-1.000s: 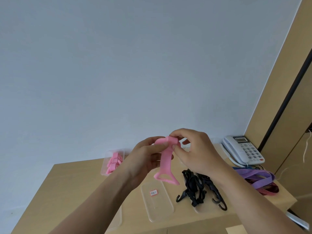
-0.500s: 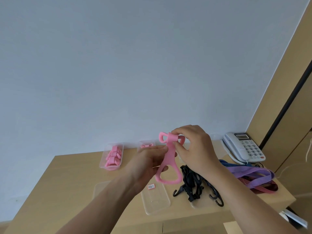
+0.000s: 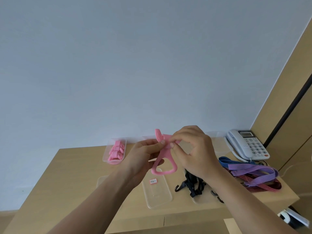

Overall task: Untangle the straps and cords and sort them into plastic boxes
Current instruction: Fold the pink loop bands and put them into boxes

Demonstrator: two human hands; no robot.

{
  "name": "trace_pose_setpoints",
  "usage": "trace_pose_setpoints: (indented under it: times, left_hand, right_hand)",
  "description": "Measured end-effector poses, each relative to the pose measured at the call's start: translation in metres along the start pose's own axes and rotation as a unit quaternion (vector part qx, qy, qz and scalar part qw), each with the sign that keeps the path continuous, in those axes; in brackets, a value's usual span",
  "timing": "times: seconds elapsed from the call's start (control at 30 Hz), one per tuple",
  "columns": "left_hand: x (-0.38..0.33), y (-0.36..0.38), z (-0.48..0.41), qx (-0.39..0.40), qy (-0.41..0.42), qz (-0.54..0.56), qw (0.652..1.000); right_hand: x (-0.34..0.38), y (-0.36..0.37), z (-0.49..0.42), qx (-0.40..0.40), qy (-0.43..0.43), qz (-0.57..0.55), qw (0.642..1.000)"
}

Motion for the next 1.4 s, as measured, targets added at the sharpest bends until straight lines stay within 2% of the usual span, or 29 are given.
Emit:
trace_pose_setpoints:
  times: [0.07, 0.17, 0.23, 0.33, 0.57, 0.87, 0.97, 1.07, 1.17, 1.27, 1.4]
  left_hand:
    - [0.0, -0.004, 0.003, 0.008, 0.005, -0.009, 1.0]
    - [-0.005, -0.008, 0.007, 0.02, 0.025, -0.047, 0.998]
    - [-0.007, -0.011, 0.008, 0.023, 0.035, -0.055, 0.998]
    - [-0.004, -0.016, 0.009, 0.036, 0.026, -0.043, 0.998]
    - [0.012, -0.023, 0.016, 0.099, -0.014, -0.021, 0.995]
    - [0.018, -0.045, 0.037, 0.177, -0.05, 0.024, 0.983]
    - [0.023, -0.056, 0.043, 0.189, -0.057, 0.032, 0.98]
    - [0.03, -0.07, 0.045, 0.177, -0.065, 0.033, 0.982]
    - [0.039, -0.083, 0.043, 0.168, -0.069, 0.014, 0.983]
    - [0.05, -0.095, 0.037, 0.154, -0.09, 0.042, 0.983]
    - [0.064, -0.108, 0.022, 0.139, -0.111, 0.054, 0.983]
  right_hand:
    - [-0.004, 0.004, -0.004, 0.03, 0.032, 0.01, 0.999]
    - [-0.014, 0.03, -0.006, 0.167, 0.072, 0.022, 0.983]
    - [-0.013, 0.041, -0.005, 0.21, 0.084, 0.004, 0.974]
    - [-0.01, 0.038, -0.006, 0.186, 0.106, -0.013, 0.977]
    - [-0.004, 0.044, -0.003, 0.131, 0.196, -0.136, 0.962]
    - [0.026, 0.07, -0.003, 0.057, 0.134, -0.072, 0.987]
    - [0.037, 0.087, 0.007, 0.06, 0.104, -0.02, 0.992]
    - [0.04, 0.107, 0.024, 0.074, 0.116, 0.014, 0.99]
    - [0.044, 0.124, 0.039, 0.095, 0.118, 0.009, 0.988]
    - [0.048, 0.137, 0.046, 0.113, 0.096, 0.008, 0.989]
    - [0.024, 0.159, 0.05, 0.141, 0.144, -0.019, 0.979]
Point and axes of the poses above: each hand's wrist, its own z-axis away from the middle knuckle, its own y-axis out of the palm, x = y × z, the point moved 8 cm from there along -z, towards the middle knuckle, and after that the axes turned 8 degrees about -y, right-handed, at the moved point
